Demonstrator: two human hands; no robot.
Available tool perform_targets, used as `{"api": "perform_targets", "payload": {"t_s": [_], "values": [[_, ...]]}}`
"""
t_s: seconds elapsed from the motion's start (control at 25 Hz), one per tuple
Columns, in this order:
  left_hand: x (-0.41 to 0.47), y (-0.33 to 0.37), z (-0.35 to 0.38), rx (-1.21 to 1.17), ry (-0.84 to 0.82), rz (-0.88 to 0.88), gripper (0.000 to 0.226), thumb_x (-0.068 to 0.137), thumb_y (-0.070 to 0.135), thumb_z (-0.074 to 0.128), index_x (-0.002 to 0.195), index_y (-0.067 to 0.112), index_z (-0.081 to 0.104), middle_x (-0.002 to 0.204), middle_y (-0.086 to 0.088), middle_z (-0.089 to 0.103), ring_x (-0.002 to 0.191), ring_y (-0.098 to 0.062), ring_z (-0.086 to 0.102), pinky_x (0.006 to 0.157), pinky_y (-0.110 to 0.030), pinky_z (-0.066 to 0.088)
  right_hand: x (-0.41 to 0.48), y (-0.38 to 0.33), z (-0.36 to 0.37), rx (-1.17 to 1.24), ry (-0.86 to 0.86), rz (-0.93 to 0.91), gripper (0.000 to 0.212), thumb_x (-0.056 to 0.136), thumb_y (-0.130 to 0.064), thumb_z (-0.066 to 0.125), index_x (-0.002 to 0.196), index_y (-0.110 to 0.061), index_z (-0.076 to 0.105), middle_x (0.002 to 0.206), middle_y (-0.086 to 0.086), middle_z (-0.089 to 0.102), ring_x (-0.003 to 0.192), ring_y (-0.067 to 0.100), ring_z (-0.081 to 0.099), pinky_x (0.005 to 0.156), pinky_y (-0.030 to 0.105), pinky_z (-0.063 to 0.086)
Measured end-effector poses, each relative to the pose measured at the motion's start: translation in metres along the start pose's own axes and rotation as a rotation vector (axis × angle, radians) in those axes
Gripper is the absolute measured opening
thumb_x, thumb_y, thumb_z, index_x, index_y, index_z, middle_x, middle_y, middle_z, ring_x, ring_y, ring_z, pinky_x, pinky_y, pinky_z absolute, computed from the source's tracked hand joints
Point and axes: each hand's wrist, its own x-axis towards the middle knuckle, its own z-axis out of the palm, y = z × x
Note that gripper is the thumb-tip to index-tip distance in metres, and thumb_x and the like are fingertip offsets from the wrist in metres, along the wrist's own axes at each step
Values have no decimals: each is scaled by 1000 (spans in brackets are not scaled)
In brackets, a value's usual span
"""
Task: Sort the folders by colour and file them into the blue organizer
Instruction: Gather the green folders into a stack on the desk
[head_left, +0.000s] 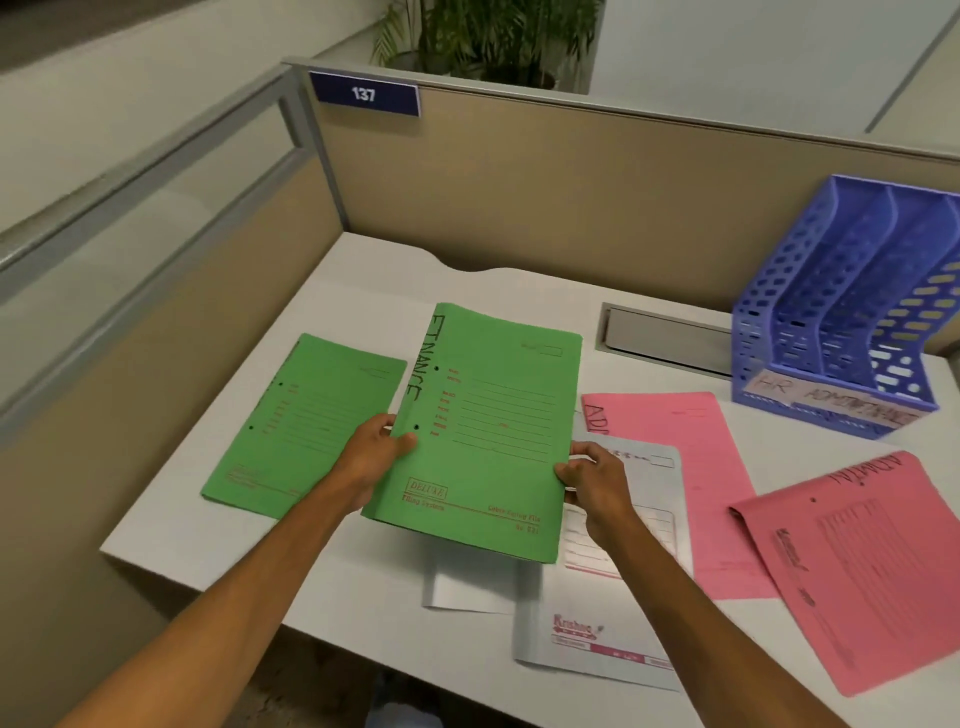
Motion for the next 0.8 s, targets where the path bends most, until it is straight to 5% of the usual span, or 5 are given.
{"api": "perform_targets", "payload": {"t_s": [0.24, 0.44, 0.8], "values": [[57, -31, -107, 269, 266, 13, 30, 78, 6, 78, 102, 13, 60, 99, -4, 67, 75, -14, 62, 63, -24, 49, 13, 14, 135, -81, 13, 39, 23, 81, 8, 57, 95, -8, 65, 93, 13, 74, 87, 32, 72, 75, 49, 60], [95, -63, -166, 436, 311, -8, 34, 73, 9, 82, 100, 13, 61, 99, -5, 67, 83, -23, 63, 79, -38, 56, 23, 41, 204, -182, -21, 108, 26, 80, 6, 60, 100, -8, 67, 99, 13, 73, 90, 31, 70, 77, 49, 60], [131, -100, -185, 613, 262, -42, 33, 79, 9, 77, 108, 3, 61, 111, -15, 63, 94, -30, 64, 79, -42, 57, 33, 62, 252, -300, -59, 199, 40, 84, -9, 65, 122, -14, 54, 113, 7, 66, 100, 25, 66, 90, 47, 55]]}}
